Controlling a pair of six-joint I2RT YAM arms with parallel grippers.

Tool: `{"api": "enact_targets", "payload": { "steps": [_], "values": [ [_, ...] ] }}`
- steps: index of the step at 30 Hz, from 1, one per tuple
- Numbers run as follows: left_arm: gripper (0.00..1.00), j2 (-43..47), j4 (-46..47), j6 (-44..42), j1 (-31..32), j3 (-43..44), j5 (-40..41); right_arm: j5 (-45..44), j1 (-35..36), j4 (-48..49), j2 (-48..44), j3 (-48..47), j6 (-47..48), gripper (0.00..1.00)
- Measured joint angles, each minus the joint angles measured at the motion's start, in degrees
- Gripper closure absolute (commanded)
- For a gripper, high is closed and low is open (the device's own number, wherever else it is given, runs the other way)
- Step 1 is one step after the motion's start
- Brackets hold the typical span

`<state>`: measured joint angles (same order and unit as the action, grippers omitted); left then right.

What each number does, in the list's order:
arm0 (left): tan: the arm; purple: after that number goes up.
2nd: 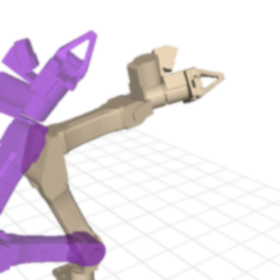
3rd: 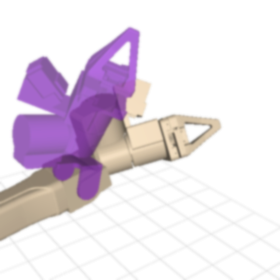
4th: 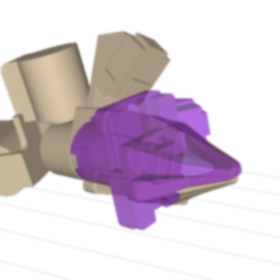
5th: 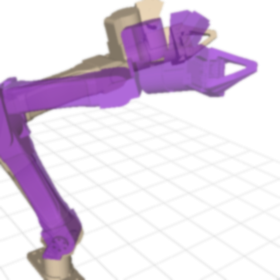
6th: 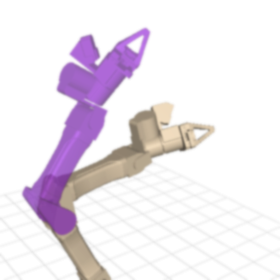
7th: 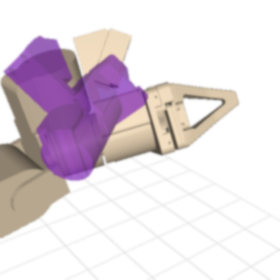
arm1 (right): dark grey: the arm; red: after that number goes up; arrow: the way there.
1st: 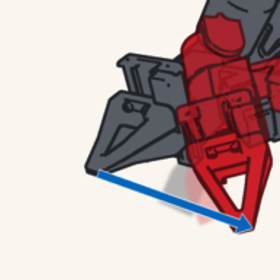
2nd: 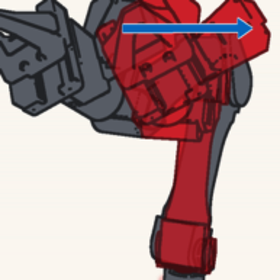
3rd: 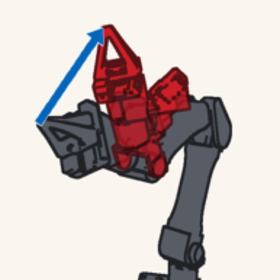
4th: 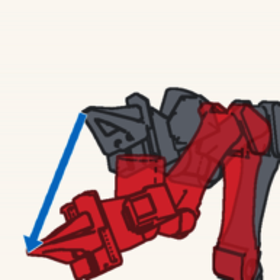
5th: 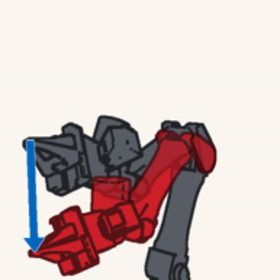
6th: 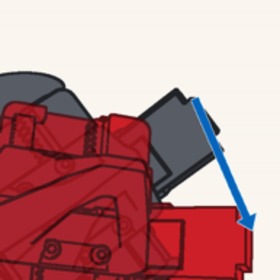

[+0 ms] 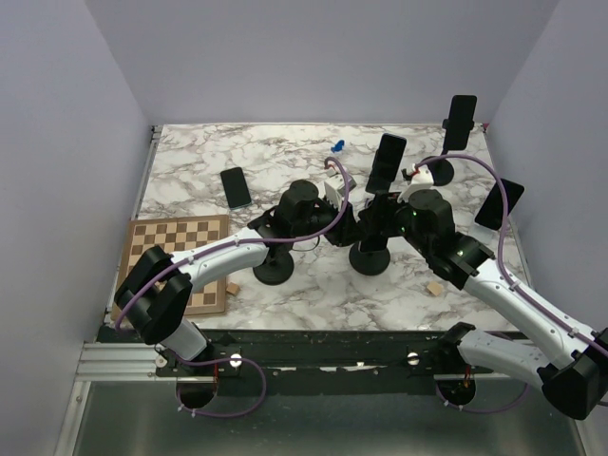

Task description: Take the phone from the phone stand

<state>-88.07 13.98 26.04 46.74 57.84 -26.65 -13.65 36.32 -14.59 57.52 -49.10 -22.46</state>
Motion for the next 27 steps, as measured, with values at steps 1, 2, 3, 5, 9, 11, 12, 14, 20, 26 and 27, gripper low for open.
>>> {"api": "enact_targets", "payload": {
  "steps": [1,2,3,5,9,11,12,14,20,26,27],
  "values": [
    [0.64,0.02,-0.02,0.0,0.0,0.0,0.0,0.04,0.0,0.0,0.0,0.02,0.02,0.99],
    [0.6,0.07,-0.07,0.0,0.0,0.0,0.02,0.13,0.0,0.0,-0.02,0.02,0.0,0.99],
    [0.55,0.15,-0.17,-0.04,0.0,0.0,0.04,0.24,0.0,-0.02,-0.09,0.02,0.0,0.99],
    [0.49,0.44,-0.39,-0.13,0.0,-0.15,0.04,0.66,0.0,-0.24,-0.35,0.07,-0.15,0.99],
    [0.43,1.29,-0.76,0.13,0.11,-0.22,-1.11,0.9,-0.04,-2.32,-1.36,0.09,-1.46,0.99],
    [0.41,1.64,-0.83,0.13,0.15,-0.22,-1.53,1.07,-0.07,-3.28,-1.68,0.07,-2.14,0.99],
    [0.4,1.75,-0.83,0.15,0.15,-0.22,-1.81,1.11,-0.07,-3.67,-1.77,0.04,-2.47,0.99],
    [0.38,1.88,-0.81,0.22,0.13,-0.26,-2.29,1.29,-0.07,-4.42,-1.77,-0.22,-2.95,0.99],
    [0.45,2.56,0.15,0.35,0.15,-1.42,-2.93,2.32,-0.04,-5.25,-1.77,-0.46,-3.3,0.99],
    [0.47,2.54,-0.22,-0.07,-0.07,-1.4,-2.91,2.71,-0.04,-6.19,-1.73,-0.9,-3.63,0.99],
    [0.46,2.47,-0.28,-0.09,-0.07,-1.33,-2.93,2.75,-0.04,-6.38,-1.68,-1.03,-3.65,0.99]
  ]
}}
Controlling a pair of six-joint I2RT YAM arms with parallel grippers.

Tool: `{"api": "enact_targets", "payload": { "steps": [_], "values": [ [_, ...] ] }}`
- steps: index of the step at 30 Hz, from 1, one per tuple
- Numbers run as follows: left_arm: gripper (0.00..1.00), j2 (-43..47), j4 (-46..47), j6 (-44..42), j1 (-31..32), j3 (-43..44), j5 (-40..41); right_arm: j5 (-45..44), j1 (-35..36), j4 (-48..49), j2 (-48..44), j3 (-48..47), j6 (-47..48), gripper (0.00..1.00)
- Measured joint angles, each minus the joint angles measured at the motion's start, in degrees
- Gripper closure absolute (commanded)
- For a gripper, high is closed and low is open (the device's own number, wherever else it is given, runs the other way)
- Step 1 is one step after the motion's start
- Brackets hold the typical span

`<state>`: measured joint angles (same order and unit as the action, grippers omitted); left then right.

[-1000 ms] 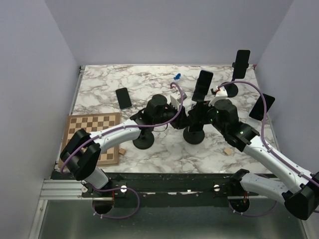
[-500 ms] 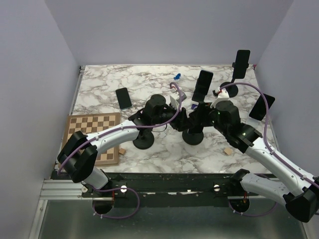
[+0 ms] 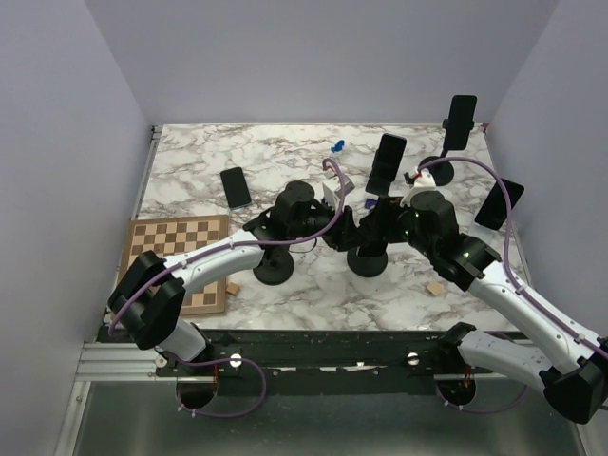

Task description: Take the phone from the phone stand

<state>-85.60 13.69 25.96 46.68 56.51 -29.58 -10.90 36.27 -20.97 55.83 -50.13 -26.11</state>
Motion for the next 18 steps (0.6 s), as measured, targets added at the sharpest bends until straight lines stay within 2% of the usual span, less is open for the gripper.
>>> {"api": "enact_targets", "payload": {
  "steps": [4,7,9,12,18],
  "values": [
    [0.47,-0.59,-0.28,0.0,0.0,0.63,-0.09,0.04,-0.02,-0.59,0.11,-0.28,-0.13,0.99],
    [0.57,-0.9,-0.57,-0.04,0.0,1.22,-0.24,0.07,-0.02,-1.01,0.13,-0.46,-0.42,0.99],
    [0.59,-1.16,-0.85,-0.37,-0.07,1.51,-0.24,0.07,-0.02,-1.36,0.15,-0.55,-0.44,0.99],
    [0.5,-1.86,-1.16,-0.79,-0.33,2.1,-0.44,0.09,-0.02,-1.53,0.2,-0.63,-0.46,0.99],
    [0.46,-1.86,-0.9,-0.9,-0.22,2.19,-1.01,0.11,-0.02,-1.73,0.79,-1.18,-0.63,0.99]
  ]
}}
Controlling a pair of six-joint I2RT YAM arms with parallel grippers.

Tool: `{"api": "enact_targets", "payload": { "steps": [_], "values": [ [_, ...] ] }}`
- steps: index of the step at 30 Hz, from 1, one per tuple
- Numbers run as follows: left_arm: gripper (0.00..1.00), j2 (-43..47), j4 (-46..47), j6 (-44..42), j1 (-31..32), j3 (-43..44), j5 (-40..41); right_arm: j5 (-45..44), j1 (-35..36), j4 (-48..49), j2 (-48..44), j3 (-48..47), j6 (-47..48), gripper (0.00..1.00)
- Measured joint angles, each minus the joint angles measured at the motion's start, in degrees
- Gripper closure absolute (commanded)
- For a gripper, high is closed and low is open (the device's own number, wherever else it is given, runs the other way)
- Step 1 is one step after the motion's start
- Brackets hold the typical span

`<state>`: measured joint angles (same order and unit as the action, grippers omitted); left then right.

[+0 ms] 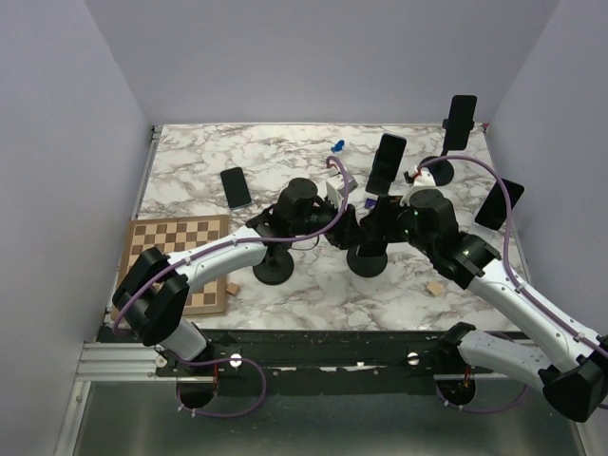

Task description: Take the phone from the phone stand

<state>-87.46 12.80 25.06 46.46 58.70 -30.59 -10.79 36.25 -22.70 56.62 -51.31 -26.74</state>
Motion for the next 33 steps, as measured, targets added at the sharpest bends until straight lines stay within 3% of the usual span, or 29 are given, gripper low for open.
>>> {"api": "enact_targets", "payload": {
  "steps": [3,10,12,20,33],
  "values": [
    [0.53,-0.07,0.11,0.0,0.07,0.0,-0.09,0.0,0.0,-0.07,0.0,-0.02,-0.02,0.99],
    [0.5,-1.11,1.2,0.02,0.02,0.0,-0.28,0.0,0.0,-0.09,0.0,-0.02,-0.15,0.99],
    [0.57,-1.42,1.36,0.11,0.11,0.0,-0.46,0.0,0.0,-0.09,0.0,-0.02,-0.2,0.99],
    [1.0,-1.79,2.01,-0.66,0.11,-0.15,-0.59,-0.11,0.0,0.15,0.04,-0.02,0.66,0.99],
    [1.0,-0.55,1.92,-8.7,-2.38,-2.27,-10.08,8.2,0.02,4.57,-3.08,3.89,6.97,0.99]
  ]
}}
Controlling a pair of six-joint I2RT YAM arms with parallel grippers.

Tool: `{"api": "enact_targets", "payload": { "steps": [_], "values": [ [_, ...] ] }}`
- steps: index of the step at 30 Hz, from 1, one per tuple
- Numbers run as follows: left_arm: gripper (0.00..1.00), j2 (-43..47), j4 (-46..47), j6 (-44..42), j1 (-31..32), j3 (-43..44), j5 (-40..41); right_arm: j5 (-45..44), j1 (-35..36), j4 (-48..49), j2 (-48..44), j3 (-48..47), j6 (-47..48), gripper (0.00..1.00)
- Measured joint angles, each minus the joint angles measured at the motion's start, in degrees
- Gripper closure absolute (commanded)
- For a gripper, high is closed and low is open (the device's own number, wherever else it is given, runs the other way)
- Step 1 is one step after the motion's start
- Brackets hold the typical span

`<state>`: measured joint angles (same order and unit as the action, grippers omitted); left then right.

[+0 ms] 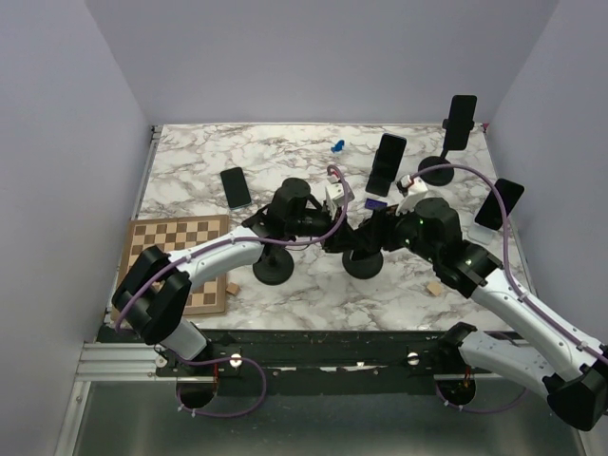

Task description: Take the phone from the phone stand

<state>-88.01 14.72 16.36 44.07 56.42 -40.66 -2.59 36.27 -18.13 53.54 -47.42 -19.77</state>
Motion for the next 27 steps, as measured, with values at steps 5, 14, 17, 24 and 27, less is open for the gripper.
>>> {"api": "enact_targets", "payload": {
  "steps": [5,14,17,24,27],
  "values": [
    [1.0,0.96,-4.2,-7.63,-0.79,0.17,-5.53,5.2,0.0,0.68,-1.44,1.33,0.98,0.99],
    [1.0,1.11,-13.86,-15.76,-2.93,2.38,-13.38,17.09,0.7,0.92,-4.46,3.21,6.1,0.99],
    [1.0,1.22,-13.51,-14.56,-2.93,2.29,-12.26,16.15,0.7,0.42,-3.8,2.45,5.03,0.69],
    [1.0,6.75,-2.51,-4.48,0.39,-5.73,3.37,5.09,0.2,-6.47,-1.25,-3.8,-2.16,0.05],
    [1.0,9.16,-1.51,-2.47,2.4,-7.8,12.76,0.7,0.02,-9.88,-0.81,-6.69,-3.89,0.01]
  ]
}}
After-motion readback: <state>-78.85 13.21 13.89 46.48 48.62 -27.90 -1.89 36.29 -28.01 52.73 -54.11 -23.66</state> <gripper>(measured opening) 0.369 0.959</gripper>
